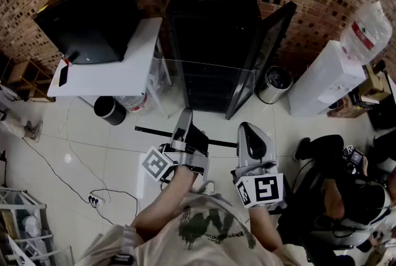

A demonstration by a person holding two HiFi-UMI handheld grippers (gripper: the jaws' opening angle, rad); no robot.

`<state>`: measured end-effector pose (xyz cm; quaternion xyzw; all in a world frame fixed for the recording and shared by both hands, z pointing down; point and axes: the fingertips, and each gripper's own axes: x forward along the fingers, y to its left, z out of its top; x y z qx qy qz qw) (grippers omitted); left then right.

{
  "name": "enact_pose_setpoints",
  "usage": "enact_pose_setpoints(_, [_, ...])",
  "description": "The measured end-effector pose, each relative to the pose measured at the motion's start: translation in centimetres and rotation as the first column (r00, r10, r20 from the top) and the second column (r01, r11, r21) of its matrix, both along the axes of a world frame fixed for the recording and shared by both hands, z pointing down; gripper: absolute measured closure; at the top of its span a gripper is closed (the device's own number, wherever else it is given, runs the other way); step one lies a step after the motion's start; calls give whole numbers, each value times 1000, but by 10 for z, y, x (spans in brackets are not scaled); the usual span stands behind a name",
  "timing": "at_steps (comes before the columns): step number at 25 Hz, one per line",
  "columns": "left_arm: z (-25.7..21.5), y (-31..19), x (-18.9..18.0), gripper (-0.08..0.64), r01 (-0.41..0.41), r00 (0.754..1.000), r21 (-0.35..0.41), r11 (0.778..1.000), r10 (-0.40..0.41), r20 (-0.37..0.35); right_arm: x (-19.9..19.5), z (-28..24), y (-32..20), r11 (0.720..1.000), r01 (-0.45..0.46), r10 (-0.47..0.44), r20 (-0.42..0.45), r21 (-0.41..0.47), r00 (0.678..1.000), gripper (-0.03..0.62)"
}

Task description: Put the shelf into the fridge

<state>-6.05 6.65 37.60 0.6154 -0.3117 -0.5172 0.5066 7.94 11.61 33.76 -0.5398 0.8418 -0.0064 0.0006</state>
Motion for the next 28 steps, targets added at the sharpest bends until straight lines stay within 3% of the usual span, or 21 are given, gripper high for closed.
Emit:
enact_pose_setpoints(12, [-1,-5,28,545,7,1000,1,1000,-7,-1,29,-1,-5,1000,10,-10,3,7,1000,592])
enact_pose_setpoints(28, [9,-44,30,545,-1,1000,8,1000,1,-18,33,12,-40,1000,4,-4,-5,-7,1000,592])
